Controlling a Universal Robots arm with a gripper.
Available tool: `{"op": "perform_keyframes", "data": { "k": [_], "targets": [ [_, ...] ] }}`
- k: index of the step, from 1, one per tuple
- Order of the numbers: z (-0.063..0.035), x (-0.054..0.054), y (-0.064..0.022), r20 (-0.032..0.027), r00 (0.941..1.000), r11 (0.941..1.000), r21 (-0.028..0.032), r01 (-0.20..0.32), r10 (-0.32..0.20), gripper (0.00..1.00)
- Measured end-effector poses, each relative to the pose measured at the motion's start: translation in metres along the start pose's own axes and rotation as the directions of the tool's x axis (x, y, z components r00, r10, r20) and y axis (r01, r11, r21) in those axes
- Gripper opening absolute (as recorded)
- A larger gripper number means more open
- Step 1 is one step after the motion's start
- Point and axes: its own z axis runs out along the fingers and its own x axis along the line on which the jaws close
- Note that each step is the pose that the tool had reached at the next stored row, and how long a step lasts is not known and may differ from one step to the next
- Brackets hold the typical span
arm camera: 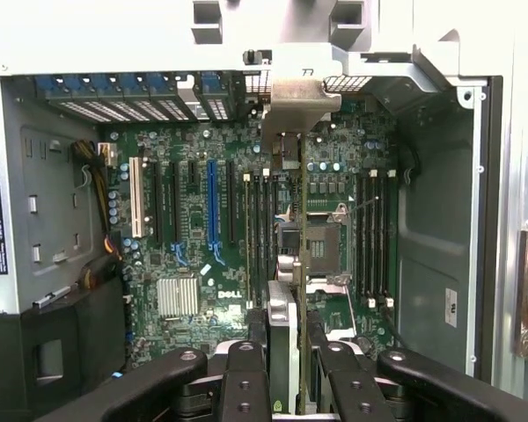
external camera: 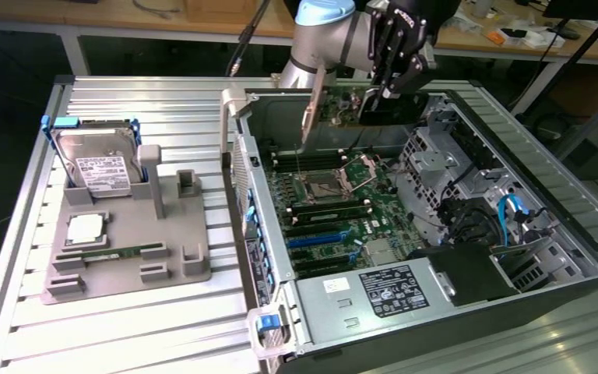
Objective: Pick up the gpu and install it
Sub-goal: 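Insert the gpu into the slot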
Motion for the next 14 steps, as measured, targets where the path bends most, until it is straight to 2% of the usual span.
{"op": "perform_keyframes", "data": {
  "k": [14],
  "targets": [
    [0.0179,0.000,0.0001,0.0010,1.0000,1.0000,0.0000,0.000,0.000,0.27]
  ]
}}
